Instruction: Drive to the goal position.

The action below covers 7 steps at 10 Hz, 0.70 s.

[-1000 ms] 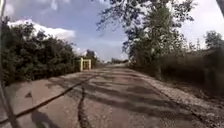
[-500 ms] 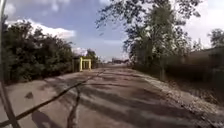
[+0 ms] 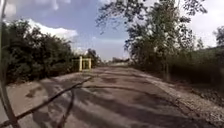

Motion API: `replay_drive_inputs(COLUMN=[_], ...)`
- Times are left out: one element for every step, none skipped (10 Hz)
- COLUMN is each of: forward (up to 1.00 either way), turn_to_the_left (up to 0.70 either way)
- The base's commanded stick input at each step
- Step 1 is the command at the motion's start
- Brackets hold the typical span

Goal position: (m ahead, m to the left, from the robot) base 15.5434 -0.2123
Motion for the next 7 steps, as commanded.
replay_drive_inputs(forward=[0.7, 0.7, 0.7, 0.7, 0.7, 0.7, 0.7], turn_to_the_left=[0.0, 0.0, 0.0, 0.02, 0.07, 0.12, 0.17])
